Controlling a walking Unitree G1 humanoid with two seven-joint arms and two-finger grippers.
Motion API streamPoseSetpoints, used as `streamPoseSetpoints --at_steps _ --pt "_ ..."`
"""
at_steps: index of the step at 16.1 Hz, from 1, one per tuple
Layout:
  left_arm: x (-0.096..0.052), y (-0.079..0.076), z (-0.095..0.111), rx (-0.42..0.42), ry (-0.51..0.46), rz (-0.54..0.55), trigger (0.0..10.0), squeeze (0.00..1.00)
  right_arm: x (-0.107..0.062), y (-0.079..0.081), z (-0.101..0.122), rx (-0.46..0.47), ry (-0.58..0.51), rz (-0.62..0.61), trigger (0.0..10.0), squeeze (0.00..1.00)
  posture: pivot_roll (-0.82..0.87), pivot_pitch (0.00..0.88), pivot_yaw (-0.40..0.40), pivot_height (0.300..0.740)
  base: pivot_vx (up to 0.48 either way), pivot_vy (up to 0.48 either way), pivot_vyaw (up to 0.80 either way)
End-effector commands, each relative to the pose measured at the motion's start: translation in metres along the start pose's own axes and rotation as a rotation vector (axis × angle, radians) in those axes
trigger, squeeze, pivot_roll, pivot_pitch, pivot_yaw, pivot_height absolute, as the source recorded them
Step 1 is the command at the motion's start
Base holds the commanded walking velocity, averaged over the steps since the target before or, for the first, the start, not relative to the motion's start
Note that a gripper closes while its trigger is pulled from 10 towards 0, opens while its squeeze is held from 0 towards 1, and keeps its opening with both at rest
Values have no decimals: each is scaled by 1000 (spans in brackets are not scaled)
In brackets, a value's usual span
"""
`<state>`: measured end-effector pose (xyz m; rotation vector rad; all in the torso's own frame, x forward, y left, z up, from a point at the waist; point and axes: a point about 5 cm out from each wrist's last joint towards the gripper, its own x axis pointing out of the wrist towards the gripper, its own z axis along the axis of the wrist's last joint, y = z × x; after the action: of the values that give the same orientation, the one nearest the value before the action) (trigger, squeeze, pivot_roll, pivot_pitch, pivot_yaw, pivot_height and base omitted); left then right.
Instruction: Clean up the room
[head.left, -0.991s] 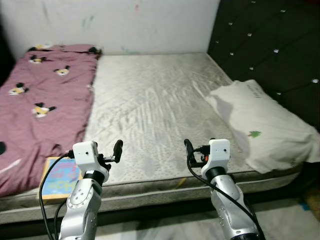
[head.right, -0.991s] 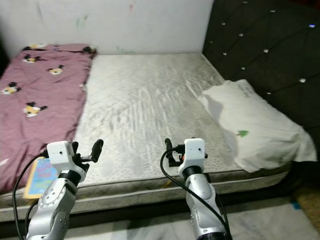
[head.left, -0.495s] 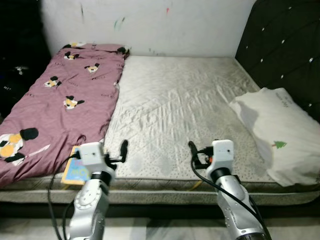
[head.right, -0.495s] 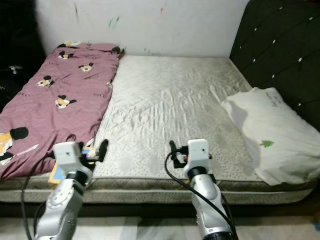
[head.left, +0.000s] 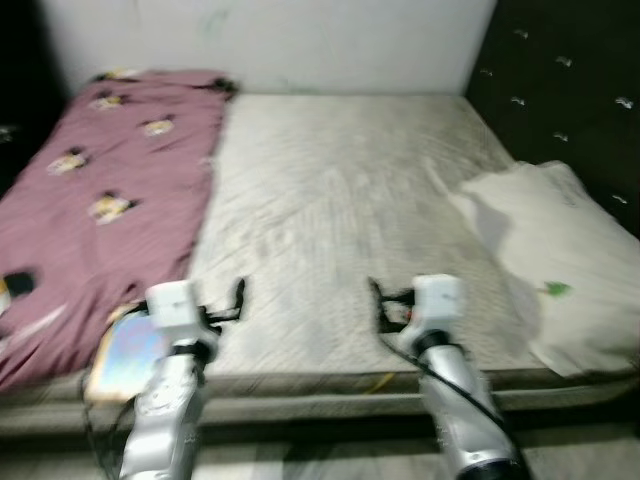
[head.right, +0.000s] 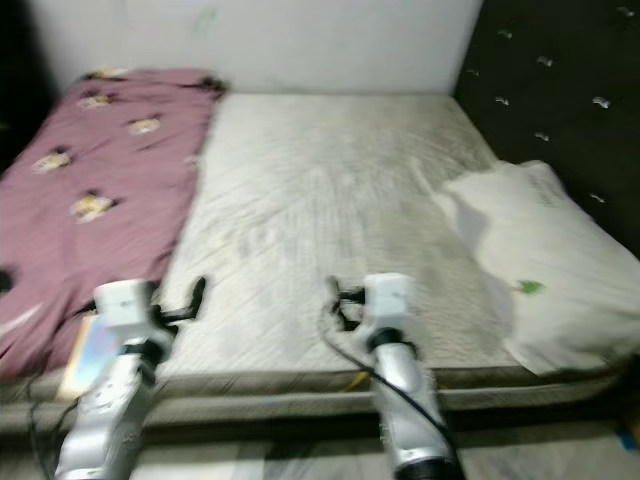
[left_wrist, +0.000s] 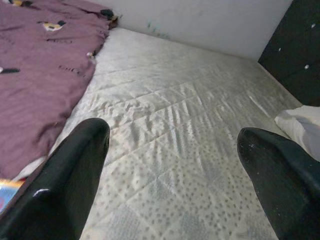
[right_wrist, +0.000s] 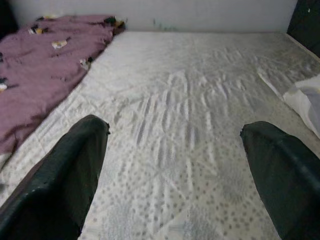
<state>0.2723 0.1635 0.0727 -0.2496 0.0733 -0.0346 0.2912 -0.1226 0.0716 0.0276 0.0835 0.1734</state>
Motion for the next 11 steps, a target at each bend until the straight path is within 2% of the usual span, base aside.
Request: streamPoseSetpoints --at_steps 1,4,10,11 --pt "4 -14 0 -11 -3 -39 10000 0 -4 -14 -2 -13 9 -39 10000 0 14 0 -7 740 337 0 0" --pt "4 -13 1 -9 -5 -37 10000 0 -4 -14 -2 -10 9 -38 10000 0 19 0 -5 740 305 0 0" --pt "5 -13 0 -32 4 -27 10000 0 -3 -14 -1 -16 10 -33 10000 0 17 0 -5 740 0 0 0" --pt "5 -13 0 -34 5 -26 10000 0 -3 -15 -2 -16 11 -33 10000 0 16 0 -6 740 0 480 694"
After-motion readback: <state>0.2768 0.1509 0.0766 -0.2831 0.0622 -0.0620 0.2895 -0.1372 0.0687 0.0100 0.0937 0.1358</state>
